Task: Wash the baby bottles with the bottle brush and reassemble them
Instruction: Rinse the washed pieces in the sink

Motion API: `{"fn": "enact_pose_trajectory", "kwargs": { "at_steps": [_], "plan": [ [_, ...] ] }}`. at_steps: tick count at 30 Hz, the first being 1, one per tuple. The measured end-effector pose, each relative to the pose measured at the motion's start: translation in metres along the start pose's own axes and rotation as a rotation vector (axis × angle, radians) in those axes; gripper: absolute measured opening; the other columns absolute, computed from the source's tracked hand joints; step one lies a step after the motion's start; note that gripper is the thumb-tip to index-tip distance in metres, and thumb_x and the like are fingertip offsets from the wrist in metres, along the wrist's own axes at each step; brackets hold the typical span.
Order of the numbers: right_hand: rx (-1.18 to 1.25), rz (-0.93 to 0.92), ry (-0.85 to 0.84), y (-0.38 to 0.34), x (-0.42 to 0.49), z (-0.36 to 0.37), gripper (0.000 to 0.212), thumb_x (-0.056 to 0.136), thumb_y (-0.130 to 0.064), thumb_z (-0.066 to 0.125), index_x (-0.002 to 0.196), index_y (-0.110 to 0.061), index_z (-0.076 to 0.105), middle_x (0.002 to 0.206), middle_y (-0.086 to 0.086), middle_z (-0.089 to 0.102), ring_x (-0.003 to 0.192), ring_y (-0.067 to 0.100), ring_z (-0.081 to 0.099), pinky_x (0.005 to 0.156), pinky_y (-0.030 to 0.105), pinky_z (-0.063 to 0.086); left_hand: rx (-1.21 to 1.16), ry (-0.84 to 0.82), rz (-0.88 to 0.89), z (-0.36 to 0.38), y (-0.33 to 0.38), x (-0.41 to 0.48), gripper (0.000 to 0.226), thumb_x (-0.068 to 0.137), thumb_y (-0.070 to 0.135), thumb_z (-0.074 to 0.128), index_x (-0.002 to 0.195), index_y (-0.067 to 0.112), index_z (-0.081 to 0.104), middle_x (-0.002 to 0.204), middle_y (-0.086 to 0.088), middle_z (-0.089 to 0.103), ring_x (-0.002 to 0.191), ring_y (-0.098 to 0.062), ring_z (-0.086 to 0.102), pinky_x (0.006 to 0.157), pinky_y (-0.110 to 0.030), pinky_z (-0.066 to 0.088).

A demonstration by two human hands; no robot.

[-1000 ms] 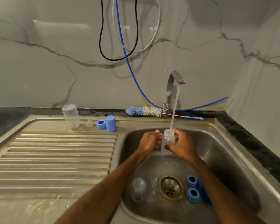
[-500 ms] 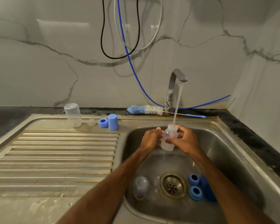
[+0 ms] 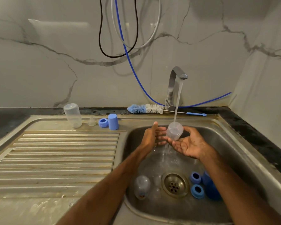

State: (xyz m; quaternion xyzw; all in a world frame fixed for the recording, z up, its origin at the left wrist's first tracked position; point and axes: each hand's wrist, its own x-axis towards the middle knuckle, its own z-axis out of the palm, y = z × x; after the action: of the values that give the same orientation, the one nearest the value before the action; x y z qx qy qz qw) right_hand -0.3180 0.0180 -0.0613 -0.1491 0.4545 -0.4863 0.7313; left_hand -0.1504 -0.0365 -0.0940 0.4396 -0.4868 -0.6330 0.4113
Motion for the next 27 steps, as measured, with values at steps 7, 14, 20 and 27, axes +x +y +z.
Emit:
{"fn": "enact_pose_trajectory", "kwargs": {
  "at_steps": [7,14,20,27],
  "plan": [
    [-1.148,-0.467,0.327,0.019,0.016,-0.001,0.056,0.074,-0.011,0.086,0.124,-0.02,0.062,0.113,0.004,0.07,0.099,0.021,0.069,0.071,0.029,0.059,0.132,0.132,0.047,-0.006,-0.009,0.005,0.037,0.108,0.036,0.045,0.114,0.011,0.072,0.11,-0.002,0.076,0.108,-0.025,0.068,0.096,-0.038,0.053],
    [-1.215,-0.663,0.395,0.02,0.021,0.009,0.069,0.071,-0.013,0.09,0.131,-0.022,0.058,0.121,-0.003,0.066,0.108,0.017,0.065,0.09,0.037,0.059,0.14,0.12,0.064,-0.006,-0.011,0.006,0.029,0.105,0.032,0.053,0.107,0.013,0.074,0.103,-0.005,0.077,0.105,-0.028,0.07,0.094,-0.04,0.054],
    [-1.182,-0.749,0.407,0.018,0.019,0.009,0.078,0.07,-0.012,0.09,0.139,-0.019,0.053,0.124,0.001,0.065,0.11,0.017,0.065,0.083,0.025,0.053,0.159,0.08,0.113,-0.007,-0.013,0.005,0.027,0.102,0.032,0.055,0.105,0.013,0.074,0.102,-0.008,0.076,0.097,-0.025,0.069,0.094,-0.043,0.055],
    [-1.193,-0.739,0.412,0.019,0.016,0.01,0.077,0.069,-0.012,0.091,0.136,-0.018,0.056,0.124,0.001,0.067,0.102,0.013,0.064,0.081,0.024,0.056,0.145,0.067,0.117,-0.007,-0.013,0.002,0.026,0.102,0.032,0.056,0.106,0.013,0.074,0.101,-0.006,0.076,0.103,-0.029,0.069,0.091,-0.039,0.055]
  ]
}}
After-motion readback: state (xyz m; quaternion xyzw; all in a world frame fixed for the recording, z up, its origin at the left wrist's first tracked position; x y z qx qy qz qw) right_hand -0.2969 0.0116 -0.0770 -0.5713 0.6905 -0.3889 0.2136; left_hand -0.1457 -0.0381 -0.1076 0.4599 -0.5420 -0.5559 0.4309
